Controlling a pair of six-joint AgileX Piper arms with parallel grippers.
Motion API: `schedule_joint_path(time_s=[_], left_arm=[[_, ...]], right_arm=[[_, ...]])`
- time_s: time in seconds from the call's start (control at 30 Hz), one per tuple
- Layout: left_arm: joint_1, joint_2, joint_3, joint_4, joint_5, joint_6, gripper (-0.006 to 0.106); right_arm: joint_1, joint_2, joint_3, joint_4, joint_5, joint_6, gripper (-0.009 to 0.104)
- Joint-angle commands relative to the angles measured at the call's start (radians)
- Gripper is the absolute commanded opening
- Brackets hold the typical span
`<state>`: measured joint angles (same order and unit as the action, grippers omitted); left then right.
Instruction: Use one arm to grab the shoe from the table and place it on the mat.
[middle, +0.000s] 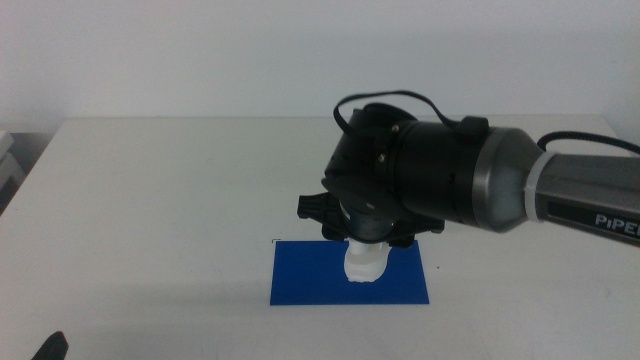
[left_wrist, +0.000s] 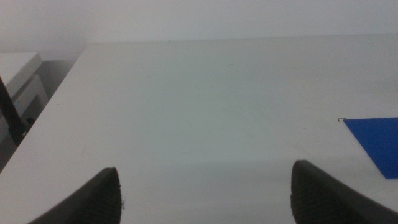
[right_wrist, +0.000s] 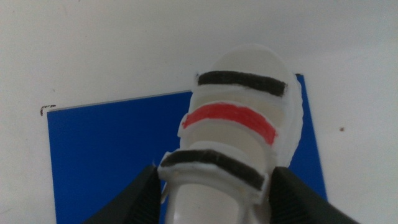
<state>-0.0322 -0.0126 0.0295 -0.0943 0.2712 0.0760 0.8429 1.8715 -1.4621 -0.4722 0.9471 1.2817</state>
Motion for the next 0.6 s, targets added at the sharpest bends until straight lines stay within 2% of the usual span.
schedule_joint_path(time_s=[0.0, 0.27, 0.57], left_arm=[[-0.005, -0.014, 0.007, -0.008, -0.080, -0.005, 0.094], [-0.005, -0.014, 0.007, -0.008, -0.080, -0.005, 0.094], [-0.005, -0.014, 0.007, -0.008, -0.080, -0.005, 0.094]], right_arm=[[0.000, -0.063, 0.006, -0.064, -0.059, 0.011, -0.004], [-0.001, -0.062, 0.010, -0.137, -0.055, 0.007, -0.004], [-0.017, -0.062, 0.009, -0.126, -0.054, -0.011, -0.004]])
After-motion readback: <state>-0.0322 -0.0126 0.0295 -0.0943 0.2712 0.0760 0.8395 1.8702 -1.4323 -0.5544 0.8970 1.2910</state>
